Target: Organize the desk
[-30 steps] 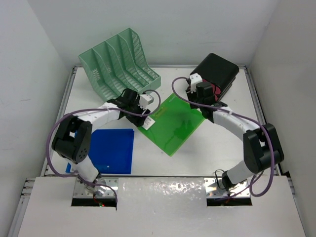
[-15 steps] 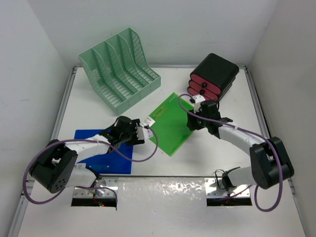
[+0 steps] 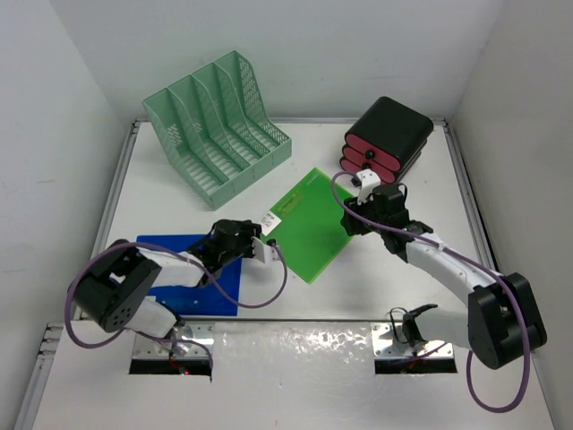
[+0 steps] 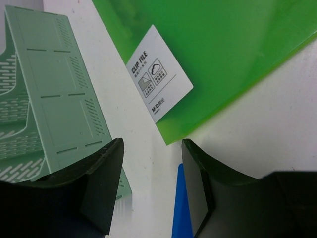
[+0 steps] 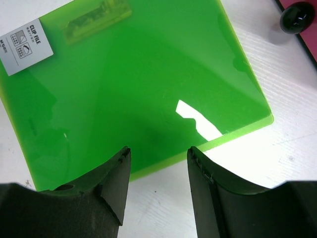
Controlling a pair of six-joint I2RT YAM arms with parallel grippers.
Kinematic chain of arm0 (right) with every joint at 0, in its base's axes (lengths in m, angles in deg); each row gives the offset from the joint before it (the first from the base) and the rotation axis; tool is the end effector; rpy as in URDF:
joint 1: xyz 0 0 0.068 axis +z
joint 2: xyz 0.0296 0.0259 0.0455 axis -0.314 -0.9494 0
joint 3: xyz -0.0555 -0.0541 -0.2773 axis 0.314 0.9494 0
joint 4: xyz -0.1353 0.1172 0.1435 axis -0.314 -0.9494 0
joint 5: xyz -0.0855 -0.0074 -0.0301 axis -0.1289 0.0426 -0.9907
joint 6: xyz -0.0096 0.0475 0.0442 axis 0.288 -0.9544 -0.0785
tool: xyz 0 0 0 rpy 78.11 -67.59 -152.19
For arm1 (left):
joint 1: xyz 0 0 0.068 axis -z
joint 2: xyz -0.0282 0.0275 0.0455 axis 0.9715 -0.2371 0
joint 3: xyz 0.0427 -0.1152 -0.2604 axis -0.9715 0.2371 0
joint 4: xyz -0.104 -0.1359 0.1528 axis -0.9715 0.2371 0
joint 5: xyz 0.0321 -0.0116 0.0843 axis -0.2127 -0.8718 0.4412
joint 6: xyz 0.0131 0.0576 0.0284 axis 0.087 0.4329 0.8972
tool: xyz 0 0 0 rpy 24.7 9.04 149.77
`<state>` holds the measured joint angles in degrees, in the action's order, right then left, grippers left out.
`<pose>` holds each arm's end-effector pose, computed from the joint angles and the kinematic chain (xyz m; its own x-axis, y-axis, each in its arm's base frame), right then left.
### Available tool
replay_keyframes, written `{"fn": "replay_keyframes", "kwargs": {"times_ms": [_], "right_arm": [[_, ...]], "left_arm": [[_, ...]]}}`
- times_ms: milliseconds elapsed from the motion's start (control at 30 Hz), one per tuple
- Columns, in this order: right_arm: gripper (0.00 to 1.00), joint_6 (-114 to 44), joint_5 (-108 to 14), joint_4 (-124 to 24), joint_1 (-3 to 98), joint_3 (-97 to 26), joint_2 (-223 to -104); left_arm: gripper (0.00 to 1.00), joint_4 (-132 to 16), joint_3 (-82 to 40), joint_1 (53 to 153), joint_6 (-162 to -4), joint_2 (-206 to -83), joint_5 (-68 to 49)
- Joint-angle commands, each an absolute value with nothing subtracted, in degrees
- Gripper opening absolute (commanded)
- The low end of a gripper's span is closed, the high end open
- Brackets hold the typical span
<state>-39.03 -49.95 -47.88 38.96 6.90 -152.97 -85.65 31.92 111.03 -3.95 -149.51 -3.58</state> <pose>0.2159 0.0860 0.2259 -0.6114 -0.0332 -0.7906 -0.3061 0.9313 0.1976 0.1918 -0.1358 0.1664 0.3861 0.8539 -0.3489 0.6329 0.0300 0.7737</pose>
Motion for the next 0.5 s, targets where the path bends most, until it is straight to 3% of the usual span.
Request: {"fn": "replay_keyframes", "kwargs": {"times_ms": [0,300,467], "right_arm": [[0.48,-38.20,-50.79,-46.89,39.04,7.13,-150.79],[0.49,-37.67,-51.76,-46.90,38.95,7.21,-150.25],[0.48,-38.11,-51.58,-46.45,38.95,7.39,-151.13]], "left_arm": [[0.48,-90.87,30.93,111.44,-1.39,-152.75,-3.67],[0.46,-96.74,32.16,112.84,-0.86,-156.62,-1.31],[0.30,-106.59,32.34,114.87,0.36,-162.93,3.53]]}}
